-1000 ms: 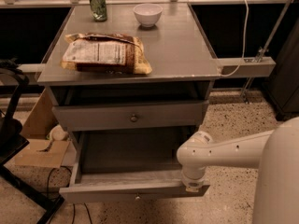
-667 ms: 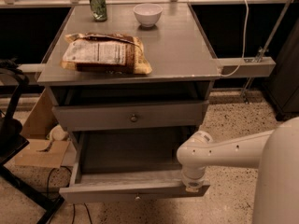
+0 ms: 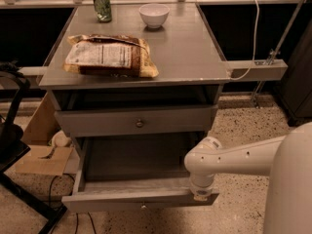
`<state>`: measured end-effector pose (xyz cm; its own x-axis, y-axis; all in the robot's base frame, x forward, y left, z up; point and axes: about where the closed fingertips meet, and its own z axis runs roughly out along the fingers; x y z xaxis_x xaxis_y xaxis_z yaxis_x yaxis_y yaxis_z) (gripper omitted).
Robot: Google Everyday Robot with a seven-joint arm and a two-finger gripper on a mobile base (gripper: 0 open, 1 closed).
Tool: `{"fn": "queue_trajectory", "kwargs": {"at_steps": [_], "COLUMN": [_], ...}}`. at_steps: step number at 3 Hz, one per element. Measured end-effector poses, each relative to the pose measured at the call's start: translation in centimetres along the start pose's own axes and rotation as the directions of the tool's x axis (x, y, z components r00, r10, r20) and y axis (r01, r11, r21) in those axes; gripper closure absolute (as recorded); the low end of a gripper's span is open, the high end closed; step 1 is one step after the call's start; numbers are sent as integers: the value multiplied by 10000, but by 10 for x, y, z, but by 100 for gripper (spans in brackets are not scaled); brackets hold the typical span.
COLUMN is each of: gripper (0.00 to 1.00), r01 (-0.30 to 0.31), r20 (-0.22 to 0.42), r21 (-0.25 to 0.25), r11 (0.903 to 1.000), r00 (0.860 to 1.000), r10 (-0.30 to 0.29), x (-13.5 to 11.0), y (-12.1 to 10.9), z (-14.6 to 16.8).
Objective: Open middle drawer
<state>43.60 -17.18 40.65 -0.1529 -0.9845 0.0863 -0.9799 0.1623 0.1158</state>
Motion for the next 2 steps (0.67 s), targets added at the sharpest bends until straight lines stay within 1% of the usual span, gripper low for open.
{"fn": "queue_trajectory", "kwargs": {"at_steps": [1,2], "gripper": [14,0], "r01": [0,4], "r20": [0,-20], "r21": [0,94], "r11": [10000,10000], "r00": [10000,10000], "r10": [0,-3], "x": [0,1], "y": [0,3], "z": [0,-12]}}
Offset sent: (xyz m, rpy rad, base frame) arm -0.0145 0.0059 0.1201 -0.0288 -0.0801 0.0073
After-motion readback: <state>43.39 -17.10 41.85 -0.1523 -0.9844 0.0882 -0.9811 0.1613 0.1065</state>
